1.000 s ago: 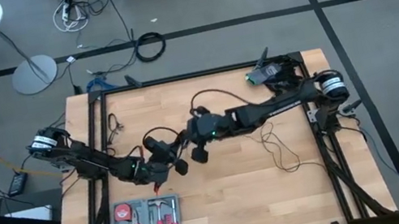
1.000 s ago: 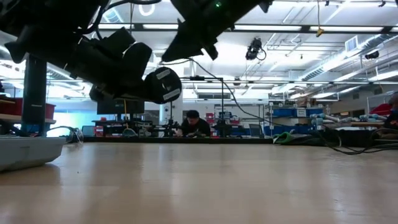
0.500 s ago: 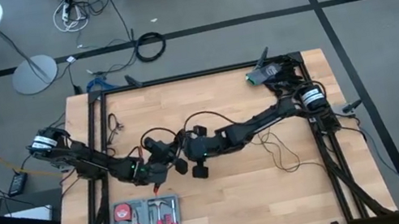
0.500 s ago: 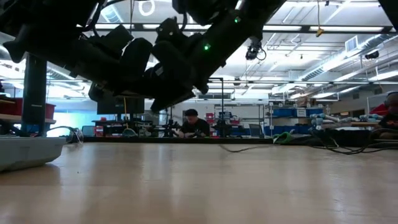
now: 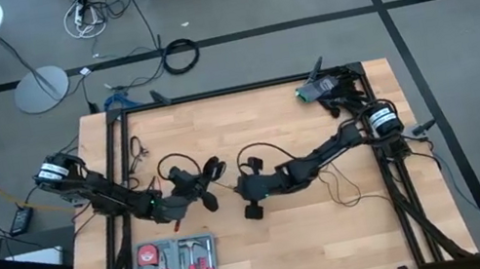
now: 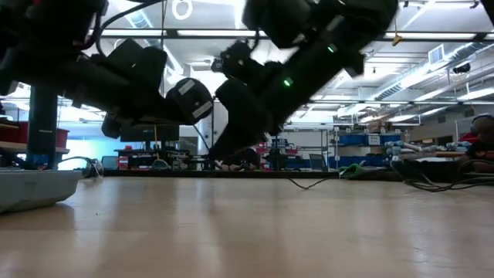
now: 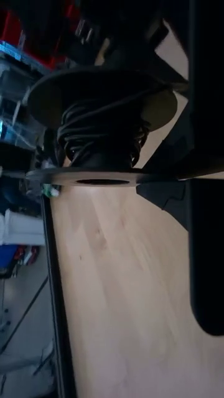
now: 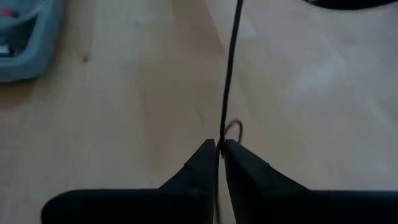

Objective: Coil cords
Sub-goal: Coil the black wire onto the spool

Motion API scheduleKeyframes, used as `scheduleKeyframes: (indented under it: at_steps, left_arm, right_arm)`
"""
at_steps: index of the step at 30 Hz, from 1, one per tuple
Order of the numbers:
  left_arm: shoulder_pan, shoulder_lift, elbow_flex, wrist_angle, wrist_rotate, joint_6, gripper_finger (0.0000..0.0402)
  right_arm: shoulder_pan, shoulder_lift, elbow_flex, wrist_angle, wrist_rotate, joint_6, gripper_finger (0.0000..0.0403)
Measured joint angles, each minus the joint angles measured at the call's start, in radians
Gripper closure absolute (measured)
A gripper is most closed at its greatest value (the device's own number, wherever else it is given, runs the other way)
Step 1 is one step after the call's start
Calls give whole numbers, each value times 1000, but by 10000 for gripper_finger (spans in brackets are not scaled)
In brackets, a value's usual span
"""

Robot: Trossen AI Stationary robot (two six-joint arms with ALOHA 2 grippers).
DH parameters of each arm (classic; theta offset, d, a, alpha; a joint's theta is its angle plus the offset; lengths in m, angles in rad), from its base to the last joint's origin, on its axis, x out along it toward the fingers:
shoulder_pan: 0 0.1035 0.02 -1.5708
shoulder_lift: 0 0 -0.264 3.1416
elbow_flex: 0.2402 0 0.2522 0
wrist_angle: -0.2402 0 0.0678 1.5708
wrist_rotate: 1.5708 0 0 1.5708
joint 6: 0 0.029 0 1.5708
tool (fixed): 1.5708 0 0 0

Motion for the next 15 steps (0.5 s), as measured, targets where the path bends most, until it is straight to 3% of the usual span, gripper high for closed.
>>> scheduleKeyframes:
  at_steps: [8, 15]
  left_arm:
    - [2, 0, -27, 56, 28, 18, 401]
    - [3, 0, -27, 57, 28, 20, 401]
  right_arm:
    - [17, -1, -231, 519, 0, 8, 368]
    - [-15, -1, -346, 691, 30, 75, 367]
